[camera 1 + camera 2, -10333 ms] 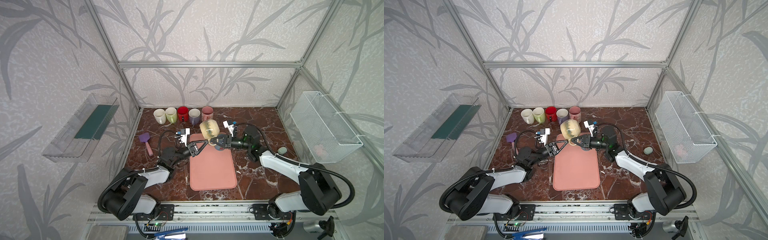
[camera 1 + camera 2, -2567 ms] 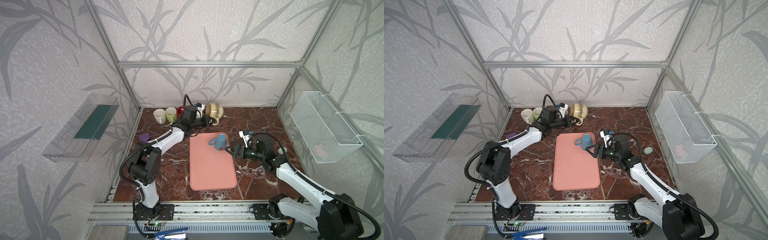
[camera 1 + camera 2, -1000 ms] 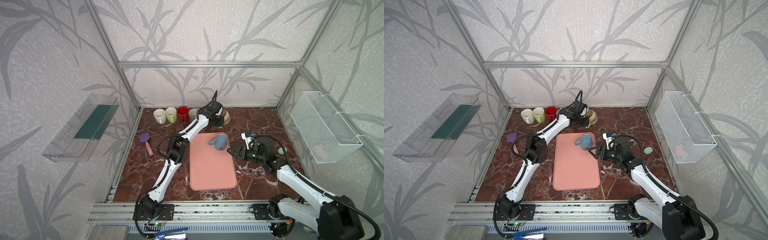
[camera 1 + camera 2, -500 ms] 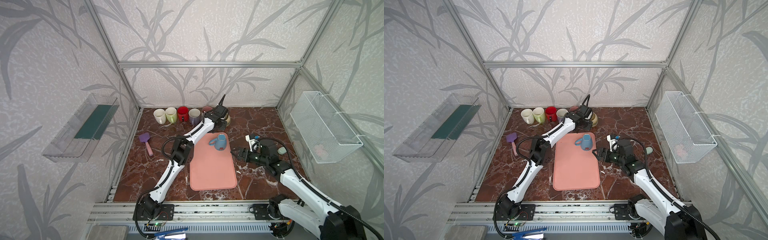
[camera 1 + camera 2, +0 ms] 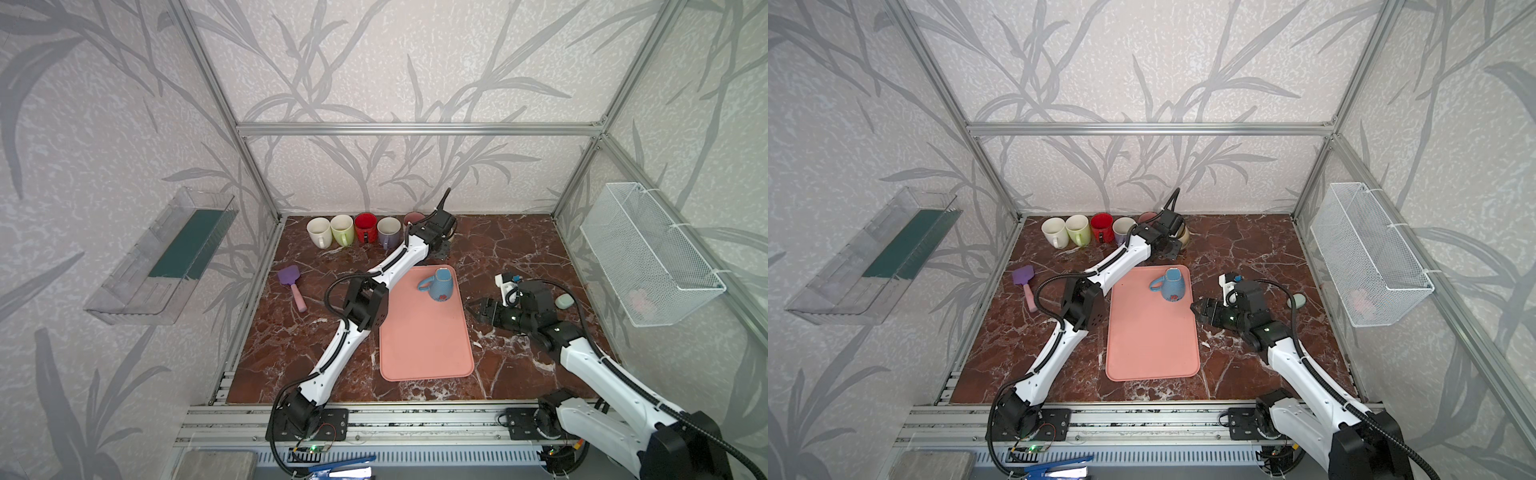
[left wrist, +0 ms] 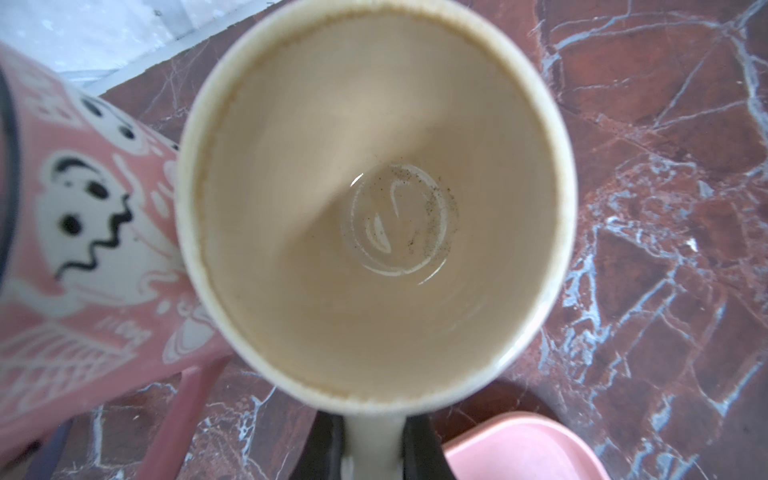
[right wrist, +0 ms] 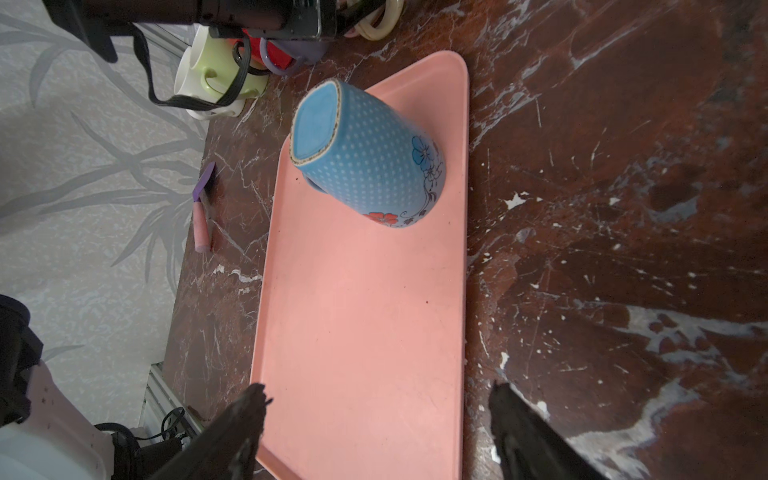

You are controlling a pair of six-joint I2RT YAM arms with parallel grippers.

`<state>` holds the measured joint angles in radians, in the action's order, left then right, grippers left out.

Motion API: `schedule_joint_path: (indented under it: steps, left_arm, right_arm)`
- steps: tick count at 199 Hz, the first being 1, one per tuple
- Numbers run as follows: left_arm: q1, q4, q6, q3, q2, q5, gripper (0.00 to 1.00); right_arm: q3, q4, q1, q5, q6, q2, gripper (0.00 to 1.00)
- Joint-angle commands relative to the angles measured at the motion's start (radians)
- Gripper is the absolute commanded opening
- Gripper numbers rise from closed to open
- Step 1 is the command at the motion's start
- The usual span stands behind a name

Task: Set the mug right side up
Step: 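Lower the cream mug beside the pink mug and open the left gripper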

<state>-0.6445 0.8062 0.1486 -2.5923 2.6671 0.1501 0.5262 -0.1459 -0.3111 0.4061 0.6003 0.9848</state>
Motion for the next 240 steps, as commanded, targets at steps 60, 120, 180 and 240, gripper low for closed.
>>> schedule_joint_path:
  steps: [60, 120, 180, 240]
  left_arm:
    - [-0.004, -0.023, -0.024, -0.060, 0.008, 0.065, 0.00]
    - [-0.008, -0.024, -0.021, -0.061, -0.011, 0.071, 0.17]
    - [-0.018, -0.025, -0.021, -0.061, -0.036, 0.084, 0.30]
    - [-0.027, 0.007, -0.004, -0.052, -0.107, 0.085, 0.46]
  right_arm:
    - [0.031, -0.006, 0.004, -0.006, -0.015, 0.009, 0.84]
    - [0.031, -0.006, 0.003, -0.006, -0.019, 0.015, 0.84]
    - [0.026, -0.012, 0.004, 0.004, -0.017, 0.014, 0.84]
    - [0.030, -0.036, 0.004, 0.003, -0.023, -0.002, 0.84]
